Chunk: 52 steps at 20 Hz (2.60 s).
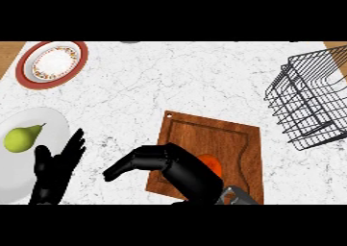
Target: Pick the squash from the cutting board and place it in the basket
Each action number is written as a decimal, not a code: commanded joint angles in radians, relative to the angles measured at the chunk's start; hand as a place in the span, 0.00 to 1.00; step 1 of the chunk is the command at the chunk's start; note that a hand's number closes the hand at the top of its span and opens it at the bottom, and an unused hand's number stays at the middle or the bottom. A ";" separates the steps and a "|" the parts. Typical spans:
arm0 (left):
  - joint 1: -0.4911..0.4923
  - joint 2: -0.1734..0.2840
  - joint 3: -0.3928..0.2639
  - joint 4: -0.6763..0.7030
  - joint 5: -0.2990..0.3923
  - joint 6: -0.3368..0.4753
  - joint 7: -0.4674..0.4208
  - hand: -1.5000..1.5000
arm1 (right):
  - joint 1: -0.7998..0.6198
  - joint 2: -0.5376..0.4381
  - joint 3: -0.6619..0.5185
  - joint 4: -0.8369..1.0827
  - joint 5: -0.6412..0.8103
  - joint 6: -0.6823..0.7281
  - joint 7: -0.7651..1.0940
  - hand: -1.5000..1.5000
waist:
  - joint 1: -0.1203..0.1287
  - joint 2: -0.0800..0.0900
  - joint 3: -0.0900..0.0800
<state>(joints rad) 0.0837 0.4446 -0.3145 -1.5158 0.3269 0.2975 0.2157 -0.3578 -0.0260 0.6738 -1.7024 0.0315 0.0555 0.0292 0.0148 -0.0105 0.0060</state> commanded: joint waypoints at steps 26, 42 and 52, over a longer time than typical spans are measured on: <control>0.060 0.005 0.058 0.087 0.032 -0.069 -0.003 0.50 | -0.596 -0.642 -0.303 -0.257 -0.342 0.805 0.908 0.00 | -0.039 0.003 -0.009; 0.068 0.000 0.095 0.112 0.014 -0.135 -0.023 0.50 | -0.419 -0.589 -0.204 -0.412 -0.297 0.613 0.939 0.00 | -0.020 0.008 -0.006; -0.017 -0.052 0.068 0.099 -0.049 -0.073 0.069 0.50 | -0.291 -0.486 -0.042 -0.311 0.069 0.634 0.794 0.00 | -0.016 0.013 -0.005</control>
<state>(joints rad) 0.0934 0.4269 -0.2047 -1.4762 0.3048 0.2088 0.2128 -0.7004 -0.5328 0.5785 -2.0297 0.0024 0.6856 0.8398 0.0034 -0.0074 0.0134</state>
